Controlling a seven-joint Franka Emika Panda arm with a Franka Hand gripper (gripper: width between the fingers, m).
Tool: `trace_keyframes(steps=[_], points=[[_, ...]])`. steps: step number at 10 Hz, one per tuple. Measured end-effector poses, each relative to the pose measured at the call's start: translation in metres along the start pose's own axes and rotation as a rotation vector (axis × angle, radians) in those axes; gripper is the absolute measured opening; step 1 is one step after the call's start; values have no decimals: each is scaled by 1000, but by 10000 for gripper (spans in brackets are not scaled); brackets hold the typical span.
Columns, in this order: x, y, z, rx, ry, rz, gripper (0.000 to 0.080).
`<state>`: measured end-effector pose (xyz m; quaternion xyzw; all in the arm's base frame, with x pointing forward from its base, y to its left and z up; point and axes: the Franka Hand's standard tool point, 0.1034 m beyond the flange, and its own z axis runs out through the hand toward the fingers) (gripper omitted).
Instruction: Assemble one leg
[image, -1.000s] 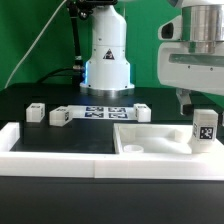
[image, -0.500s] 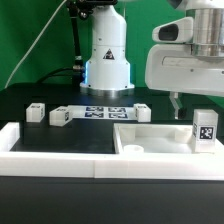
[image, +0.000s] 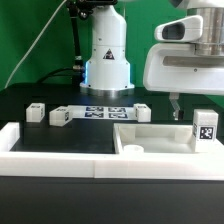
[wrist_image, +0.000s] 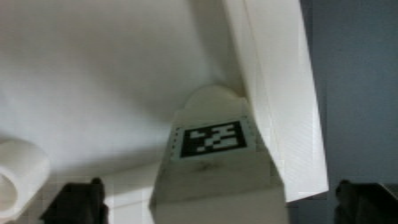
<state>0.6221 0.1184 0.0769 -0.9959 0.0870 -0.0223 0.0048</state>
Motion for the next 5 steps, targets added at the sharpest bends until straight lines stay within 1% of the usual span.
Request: trace_keyframes(steps=[2,4,5], points=[[0,1,0,0,0,-21,637],[0,1,0,0,0,-21,291],[0,1,1,0,-1,-20,290]])
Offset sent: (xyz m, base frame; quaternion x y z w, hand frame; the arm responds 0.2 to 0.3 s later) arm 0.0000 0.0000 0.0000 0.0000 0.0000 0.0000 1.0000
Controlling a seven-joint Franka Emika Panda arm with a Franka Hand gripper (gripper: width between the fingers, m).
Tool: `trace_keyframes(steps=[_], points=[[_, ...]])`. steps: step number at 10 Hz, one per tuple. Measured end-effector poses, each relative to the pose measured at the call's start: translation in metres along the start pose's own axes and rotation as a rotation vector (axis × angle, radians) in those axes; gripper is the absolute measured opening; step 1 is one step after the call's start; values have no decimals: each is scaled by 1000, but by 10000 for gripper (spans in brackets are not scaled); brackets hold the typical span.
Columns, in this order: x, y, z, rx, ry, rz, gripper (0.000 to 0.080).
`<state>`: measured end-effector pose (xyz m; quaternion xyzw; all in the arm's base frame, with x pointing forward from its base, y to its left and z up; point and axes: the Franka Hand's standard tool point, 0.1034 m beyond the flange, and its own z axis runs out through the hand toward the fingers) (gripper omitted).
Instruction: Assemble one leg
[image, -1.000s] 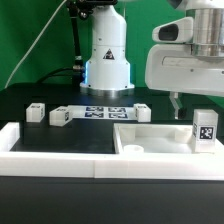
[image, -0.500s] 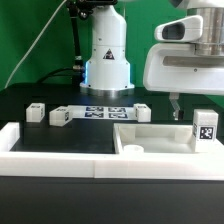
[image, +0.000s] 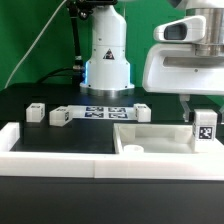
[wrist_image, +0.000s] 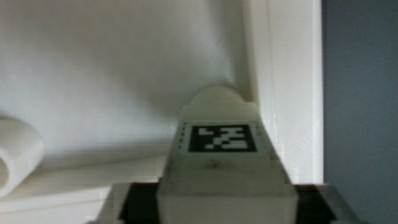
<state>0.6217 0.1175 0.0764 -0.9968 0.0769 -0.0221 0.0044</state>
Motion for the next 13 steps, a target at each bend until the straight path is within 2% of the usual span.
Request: trace_keyframes(steps=[3,9,13], points=[[1,1,0,3,0,112,290],[-1,0,2,42,-10,723,291],[-1,-2,2,56,4,1191,291]])
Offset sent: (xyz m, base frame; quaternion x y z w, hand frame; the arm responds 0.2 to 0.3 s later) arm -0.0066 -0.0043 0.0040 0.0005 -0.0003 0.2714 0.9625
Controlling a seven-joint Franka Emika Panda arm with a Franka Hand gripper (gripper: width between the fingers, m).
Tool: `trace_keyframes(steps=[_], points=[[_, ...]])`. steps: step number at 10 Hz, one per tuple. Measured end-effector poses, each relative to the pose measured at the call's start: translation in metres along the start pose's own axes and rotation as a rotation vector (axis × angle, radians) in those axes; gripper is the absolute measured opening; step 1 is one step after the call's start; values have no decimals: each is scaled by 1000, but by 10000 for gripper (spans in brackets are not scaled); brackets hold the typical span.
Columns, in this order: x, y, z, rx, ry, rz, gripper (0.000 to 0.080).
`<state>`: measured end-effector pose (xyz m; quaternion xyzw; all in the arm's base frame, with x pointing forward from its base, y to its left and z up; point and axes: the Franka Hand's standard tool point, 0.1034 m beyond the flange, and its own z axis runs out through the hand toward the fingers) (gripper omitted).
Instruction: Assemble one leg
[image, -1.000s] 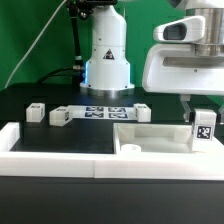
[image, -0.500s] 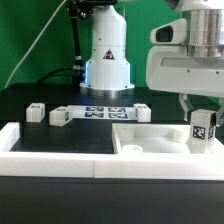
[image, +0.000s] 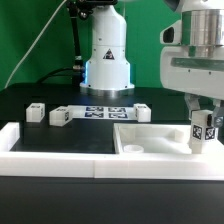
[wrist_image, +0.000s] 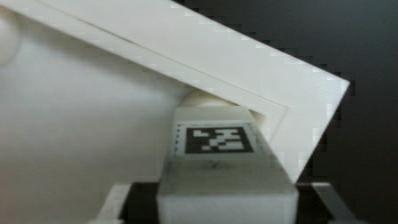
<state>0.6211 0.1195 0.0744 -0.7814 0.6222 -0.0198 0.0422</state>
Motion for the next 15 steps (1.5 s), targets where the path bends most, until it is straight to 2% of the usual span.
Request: trace_keyframes(steps=[3,5,6,7,8,9,10,11,15], points=[[-2,0,0,14,-7,283,291],[-1,0,0,-2,-12,345,291],[-2,0,0,-1,-14,361,319],[-2,0,0,-1,-13,347,494],[0,0,1,-1,-13,274,494],[1,1,1,-3,-14,233,598],[1,1,1,-10,-15,152,598],[0,0,1,-3,-14,55,640],[-3,0,4,-16,-13,-287,649]])
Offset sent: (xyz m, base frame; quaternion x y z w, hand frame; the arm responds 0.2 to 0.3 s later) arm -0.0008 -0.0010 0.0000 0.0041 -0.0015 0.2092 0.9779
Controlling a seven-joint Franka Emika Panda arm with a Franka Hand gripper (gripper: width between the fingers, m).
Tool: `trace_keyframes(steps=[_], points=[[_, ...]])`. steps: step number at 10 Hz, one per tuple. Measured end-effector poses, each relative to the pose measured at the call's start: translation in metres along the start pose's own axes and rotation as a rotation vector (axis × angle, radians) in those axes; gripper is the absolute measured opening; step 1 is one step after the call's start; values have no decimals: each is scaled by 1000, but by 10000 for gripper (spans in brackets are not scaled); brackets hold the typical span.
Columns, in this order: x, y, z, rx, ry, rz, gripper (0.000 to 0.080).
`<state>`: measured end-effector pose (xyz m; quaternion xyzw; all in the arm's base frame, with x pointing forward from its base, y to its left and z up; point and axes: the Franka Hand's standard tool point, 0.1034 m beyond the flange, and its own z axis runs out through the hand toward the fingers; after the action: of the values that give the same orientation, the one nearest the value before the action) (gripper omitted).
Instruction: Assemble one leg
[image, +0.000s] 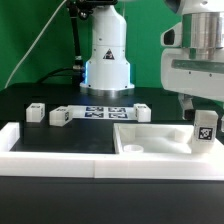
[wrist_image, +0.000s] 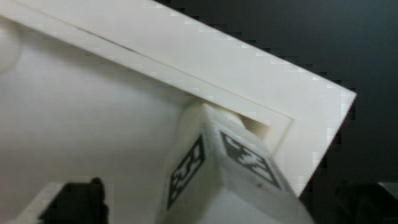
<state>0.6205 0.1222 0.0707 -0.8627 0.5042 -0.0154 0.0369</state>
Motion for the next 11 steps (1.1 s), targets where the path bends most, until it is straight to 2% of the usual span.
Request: trace_keyframes(steps=[5,9,11], points=[[2,-3,-2,-17,6,-472,649],[3,-3,-1,-10,34,-656,649],[4,-2,0,-10,34,-654,391]])
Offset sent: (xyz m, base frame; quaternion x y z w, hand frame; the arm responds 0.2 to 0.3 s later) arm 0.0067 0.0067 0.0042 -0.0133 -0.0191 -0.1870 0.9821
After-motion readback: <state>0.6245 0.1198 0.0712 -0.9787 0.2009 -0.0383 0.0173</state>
